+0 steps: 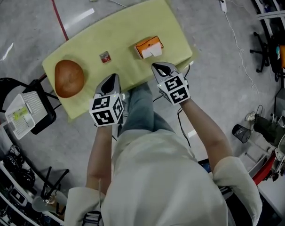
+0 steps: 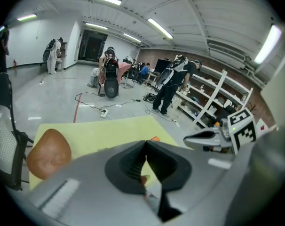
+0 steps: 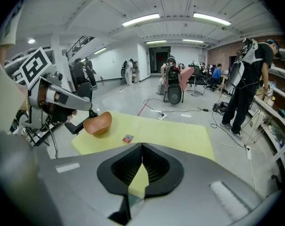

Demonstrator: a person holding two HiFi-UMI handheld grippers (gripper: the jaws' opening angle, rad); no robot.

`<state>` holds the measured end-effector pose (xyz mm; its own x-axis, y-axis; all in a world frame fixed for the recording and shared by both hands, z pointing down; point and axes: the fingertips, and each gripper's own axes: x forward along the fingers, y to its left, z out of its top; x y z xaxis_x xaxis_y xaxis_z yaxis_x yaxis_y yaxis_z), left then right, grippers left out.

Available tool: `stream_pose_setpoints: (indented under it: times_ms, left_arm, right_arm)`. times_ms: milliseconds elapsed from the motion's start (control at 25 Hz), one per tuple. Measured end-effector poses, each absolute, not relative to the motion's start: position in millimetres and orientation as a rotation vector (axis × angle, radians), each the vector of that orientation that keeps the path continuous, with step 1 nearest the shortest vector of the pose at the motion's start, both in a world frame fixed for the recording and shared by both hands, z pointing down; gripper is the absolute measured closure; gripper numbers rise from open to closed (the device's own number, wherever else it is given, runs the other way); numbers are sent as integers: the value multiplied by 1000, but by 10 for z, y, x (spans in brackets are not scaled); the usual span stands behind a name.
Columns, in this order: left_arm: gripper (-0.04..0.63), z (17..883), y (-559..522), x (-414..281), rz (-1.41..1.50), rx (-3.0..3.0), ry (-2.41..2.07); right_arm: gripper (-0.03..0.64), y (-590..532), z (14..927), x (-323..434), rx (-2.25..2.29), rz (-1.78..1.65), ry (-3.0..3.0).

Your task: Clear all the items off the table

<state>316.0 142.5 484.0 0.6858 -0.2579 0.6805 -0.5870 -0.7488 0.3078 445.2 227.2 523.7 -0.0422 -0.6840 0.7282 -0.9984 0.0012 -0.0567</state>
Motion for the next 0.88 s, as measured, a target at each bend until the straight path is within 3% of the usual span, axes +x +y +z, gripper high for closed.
stream_pose_setpoints:
  times_ms: [560, 880]
  left_arm:
    - [586, 5288, 1241, 3660, 874, 2310, -663]
    - [586, 5618, 973, 3850, 855, 2248, -782]
  right_arm:
    - [614, 2095, 5899, 4968, 1512, 790, -1803]
    - [524, 1907, 6320, 5133, 1190, 652, -1850]
